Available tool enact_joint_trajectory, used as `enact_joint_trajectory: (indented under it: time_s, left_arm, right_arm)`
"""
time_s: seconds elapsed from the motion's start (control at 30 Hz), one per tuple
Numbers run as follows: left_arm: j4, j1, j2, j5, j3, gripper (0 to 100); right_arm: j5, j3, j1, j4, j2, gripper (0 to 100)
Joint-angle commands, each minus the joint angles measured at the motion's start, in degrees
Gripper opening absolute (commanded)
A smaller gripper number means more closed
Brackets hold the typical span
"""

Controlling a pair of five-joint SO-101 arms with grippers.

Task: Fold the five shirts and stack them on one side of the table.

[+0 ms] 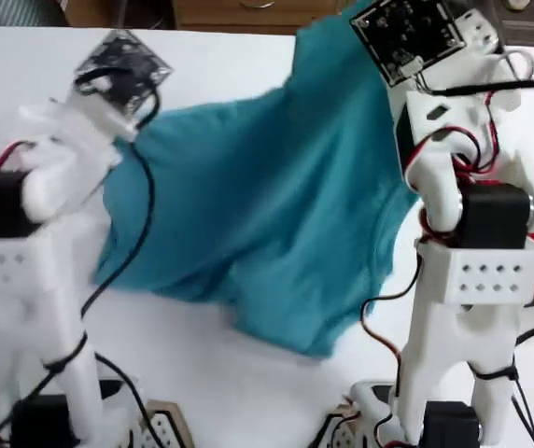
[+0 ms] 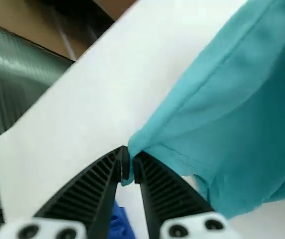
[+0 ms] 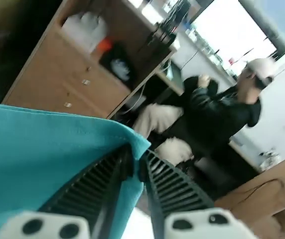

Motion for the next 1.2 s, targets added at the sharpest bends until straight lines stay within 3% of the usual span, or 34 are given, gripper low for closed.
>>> enact_joint_trajectory:
  time_s: [0.0,0.4,0.57,1.17]
  left_arm:
    - [0.3,-1.8,-3.6,-0.6,-3.8,2]
    - [0.3,-1.8,-11.1,-0.9,-7.3,2]
    - [0.1,-1.8,-13.9,-0.9,-7.3,2]
    - [0.1,-1.9,-25.3,-0.9,-7.3,2]
  right_arm:
    - [0.0,-8.9,-0.2,-2.2,-1.5,2.0]
    - [0.4,-28.7,-3.9,1.5,-1.7,2.0]
    - [0.4,-31.1,-4.2,8.8,-1.7,2.0]
    - [0.1,-45.2,-4.3,16.9,-1.8,2.0]
